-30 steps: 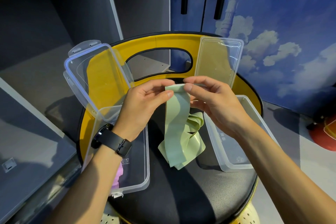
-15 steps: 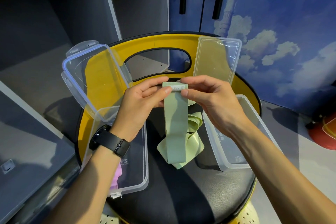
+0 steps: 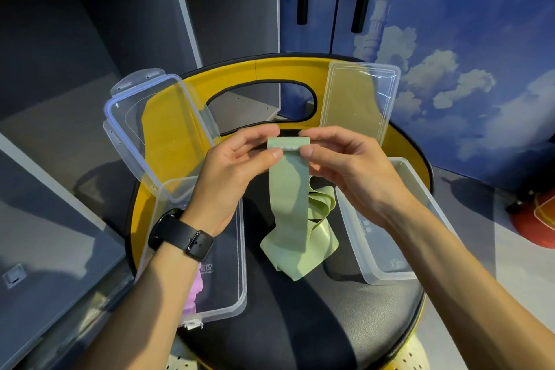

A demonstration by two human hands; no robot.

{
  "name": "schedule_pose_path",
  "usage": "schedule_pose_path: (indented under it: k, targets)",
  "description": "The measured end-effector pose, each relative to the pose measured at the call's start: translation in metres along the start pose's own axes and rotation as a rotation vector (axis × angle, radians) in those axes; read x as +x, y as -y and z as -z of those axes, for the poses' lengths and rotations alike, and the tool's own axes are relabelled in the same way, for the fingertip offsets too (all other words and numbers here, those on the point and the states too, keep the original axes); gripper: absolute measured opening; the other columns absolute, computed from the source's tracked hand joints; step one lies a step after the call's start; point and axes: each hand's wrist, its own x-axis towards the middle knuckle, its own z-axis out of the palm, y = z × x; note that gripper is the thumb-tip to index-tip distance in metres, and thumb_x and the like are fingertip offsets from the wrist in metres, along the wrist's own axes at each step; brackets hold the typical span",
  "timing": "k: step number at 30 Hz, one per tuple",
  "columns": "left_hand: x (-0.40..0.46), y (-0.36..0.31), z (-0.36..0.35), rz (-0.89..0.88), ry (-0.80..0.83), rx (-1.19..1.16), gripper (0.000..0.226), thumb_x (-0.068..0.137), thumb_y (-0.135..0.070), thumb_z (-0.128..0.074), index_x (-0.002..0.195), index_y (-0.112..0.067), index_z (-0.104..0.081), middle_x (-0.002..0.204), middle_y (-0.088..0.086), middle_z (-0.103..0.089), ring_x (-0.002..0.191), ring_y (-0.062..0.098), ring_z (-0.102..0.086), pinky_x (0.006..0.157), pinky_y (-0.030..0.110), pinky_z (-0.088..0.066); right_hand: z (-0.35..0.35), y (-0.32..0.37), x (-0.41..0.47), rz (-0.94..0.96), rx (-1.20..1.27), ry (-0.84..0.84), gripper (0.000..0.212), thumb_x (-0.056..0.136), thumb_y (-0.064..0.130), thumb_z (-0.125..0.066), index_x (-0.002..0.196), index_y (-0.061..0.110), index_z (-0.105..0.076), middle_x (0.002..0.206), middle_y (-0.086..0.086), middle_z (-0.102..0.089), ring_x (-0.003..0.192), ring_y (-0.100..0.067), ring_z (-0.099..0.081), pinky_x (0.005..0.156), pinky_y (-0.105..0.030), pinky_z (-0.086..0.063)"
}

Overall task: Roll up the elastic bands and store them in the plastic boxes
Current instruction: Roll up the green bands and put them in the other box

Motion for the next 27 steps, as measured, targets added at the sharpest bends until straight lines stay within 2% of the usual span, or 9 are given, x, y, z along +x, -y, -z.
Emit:
schedule_pose_path:
  k: [2,4,7,13,17,20,25,27]
  targets:
    - [-0.0002,-0.0013,0.0,0.035,-0.007,-0.035,0.032,0.078,-0.022,-0.072,0.11,-0.023,-0.067,0.114,0.0,-0.071,0.104,0.015,-0.067,0.08,0.025,-0.054,0.0003,-0.0001,0.0001,0.015,-0.017,0.002,0.024,0.08,0.001,-0.068,0.103,0.005,-0.068,0.09,-0.007,-0.074,0.085,-0.018,-0.07,0.075,-0.026,-0.057]
    - [-0.0005,-0.0019,-0.0006,0.062,-0.029,-0.016,0.036,0.076,-0.029,-0.068,0.112,-0.022,-0.066,0.106,0.002,-0.074,0.093,0.018,-0.071,0.075,0.028,-0.056,0.0001,-0.0009,-0.0005,0.033,-0.042,0.001,0.023,0.082,-0.003,-0.066,0.103,0.007,-0.068,0.089,-0.005,-0.074,0.084,-0.017,-0.069,0.076,-0.026,-0.057]
    - [-0.0006,-0.0011,-0.0016,0.062,-0.037,0.015,0.027,0.084,-0.02,-0.066,0.11,-0.02,-0.067,0.098,0.003,-0.076,0.083,0.017,-0.071,0.07,0.027,-0.056,-0.0007,-0.0016,-0.0009,0.038,-0.04,-0.002,0.024,0.083,-0.006,-0.065,0.103,0.006,-0.068,0.094,-0.008,-0.075,0.088,-0.021,-0.07,0.082,-0.031,-0.056]
    - [0.0002,-0.001,-0.0007,0.03,-0.013,-0.023,0.024,0.084,-0.006,-0.066,0.103,-0.02,-0.069,0.101,0.002,-0.075,0.092,0.013,-0.07,0.072,0.02,-0.053,-0.001,-0.0008,0.0001,0.03,0.012,-0.006,0.035,0.08,-0.012,-0.064,0.108,0.009,-0.065,0.103,-0.01,-0.074,0.095,-0.021,-0.07,0.085,-0.029,-0.057]
    - [0.0011,0.0006,0.0012,-0.006,-0.02,-0.043,0.026,0.083,-0.001,-0.066,0.098,-0.022,-0.071,0.105,0.004,-0.073,0.098,0.015,-0.067,0.08,0.023,-0.052,0.0007,0.002,-0.0006,-0.06,-0.026,0.003,0.033,0.079,0.007,-0.069,0.112,0.008,-0.067,0.101,-0.008,-0.075,0.09,-0.02,-0.071,0.083,-0.034,-0.059]
    - [0.0014,0.0019,0.0018,-0.022,-0.022,-0.04,0.027,0.082,0.002,-0.066,0.097,-0.02,-0.071,0.108,0.004,-0.073,0.101,0.016,-0.067,0.085,0.025,-0.051,0.0,0.0008,-0.0009,-0.055,-0.077,-0.025,0.025,0.087,0.015,-0.067,0.109,0.006,-0.07,0.094,-0.011,-0.072,0.08,-0.019,-0.066,0.075,-0.028,-0.059]
    - [-0.0004,0.0028,0.0009,-0.034,0.005,-0.005,0.031,0.082,0.011,-0.062,0.097,-0.016,-0.07,0.113,-0.004,-0.072,0.107,0.012,-0.066,0.083,0.019,-0.051,0.0004,0.0014,-0.0004,-0.043,-0.063,-0.057,0.021,0.084,0.007,-0.068,0.105,0.004,-0.07,0.099,-0.012,-0.073,0.088,-0.024,-0.068,0.081,-0.033,-0.058]
    - [-0.0005,0.0021,0.0011,-0.016,0.015,-0.014,0.032,0.084,0.007,-0.062,0.103,-0.017,-0.069,0.115,-0.003,-0.071,0.107,0.011,-0.066,0.083,0.019,-0.051,0.0013,0.0028,-0.0004,-0.033,-0.058,-0.05,0.022,0.083,0.003,-0.067,0.105,0.006,-0.069,0.104,-0.013,-0.074,0.095,-0.024,-0.07,0.084,-0.033,-0.058]
